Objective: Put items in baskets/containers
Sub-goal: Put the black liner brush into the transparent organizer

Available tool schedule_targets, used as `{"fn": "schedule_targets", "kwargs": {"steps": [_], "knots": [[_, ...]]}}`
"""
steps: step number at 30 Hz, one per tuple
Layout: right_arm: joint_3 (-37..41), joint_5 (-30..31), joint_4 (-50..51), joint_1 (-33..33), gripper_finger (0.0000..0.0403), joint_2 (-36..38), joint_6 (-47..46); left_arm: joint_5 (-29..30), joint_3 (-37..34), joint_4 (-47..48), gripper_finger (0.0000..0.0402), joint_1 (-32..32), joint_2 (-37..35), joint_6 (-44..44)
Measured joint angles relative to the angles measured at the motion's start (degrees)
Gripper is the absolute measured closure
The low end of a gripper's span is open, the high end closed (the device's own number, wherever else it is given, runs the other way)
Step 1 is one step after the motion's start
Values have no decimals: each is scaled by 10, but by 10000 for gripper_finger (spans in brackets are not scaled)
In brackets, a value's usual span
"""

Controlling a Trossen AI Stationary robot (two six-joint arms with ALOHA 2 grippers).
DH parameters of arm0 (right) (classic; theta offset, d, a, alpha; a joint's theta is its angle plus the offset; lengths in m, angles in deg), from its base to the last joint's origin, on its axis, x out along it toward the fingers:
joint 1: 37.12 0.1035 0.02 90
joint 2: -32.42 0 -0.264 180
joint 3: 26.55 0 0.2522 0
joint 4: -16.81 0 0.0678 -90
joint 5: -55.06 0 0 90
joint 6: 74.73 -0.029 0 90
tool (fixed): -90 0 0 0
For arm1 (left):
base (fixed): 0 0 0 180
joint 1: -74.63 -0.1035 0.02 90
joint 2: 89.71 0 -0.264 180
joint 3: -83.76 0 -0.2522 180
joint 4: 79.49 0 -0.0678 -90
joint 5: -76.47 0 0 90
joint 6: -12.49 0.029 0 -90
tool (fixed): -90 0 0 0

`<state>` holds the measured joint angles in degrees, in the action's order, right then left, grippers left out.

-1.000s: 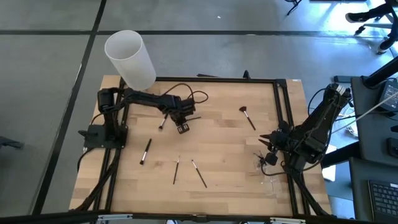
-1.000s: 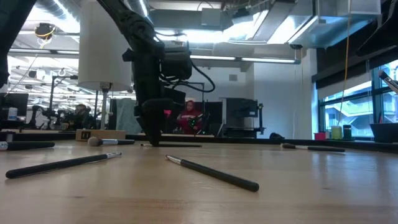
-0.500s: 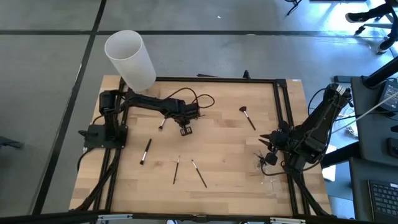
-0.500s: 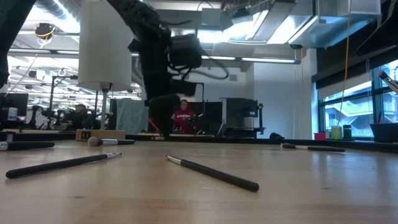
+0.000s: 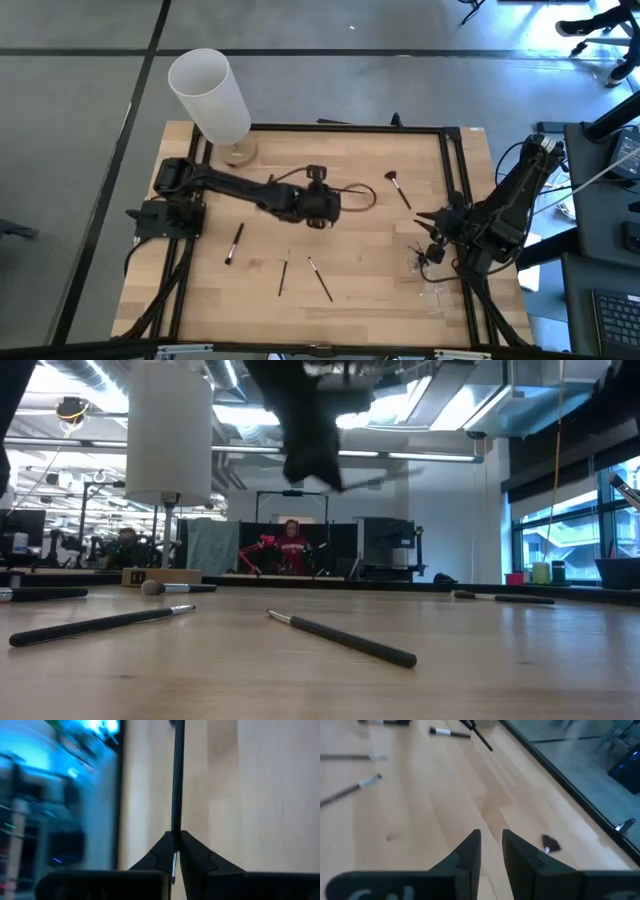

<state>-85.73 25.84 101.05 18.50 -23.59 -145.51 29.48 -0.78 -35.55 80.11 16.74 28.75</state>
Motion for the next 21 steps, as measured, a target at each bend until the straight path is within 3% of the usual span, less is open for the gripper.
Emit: {"fn": "schedule_targets", "kwargs": {"steps": [5, 11, 16, 21], "knots": [[-39, 28, -76, 4, 322, 1, 30, 53, 6, -107, 385, 46, 2, 82], [-42, 12, -281, 51, 322, 3, 236, 126, 33, -223, 385, 90, 44, 186], [-42, 10, -390, 97, 322, 8, 367, 178, 134, -227, 385, 110, 126, 255], [-42, 57, -369, 138, 322, 17, 341, 223, 275, -228, 385, 123, 232, 412]]}}
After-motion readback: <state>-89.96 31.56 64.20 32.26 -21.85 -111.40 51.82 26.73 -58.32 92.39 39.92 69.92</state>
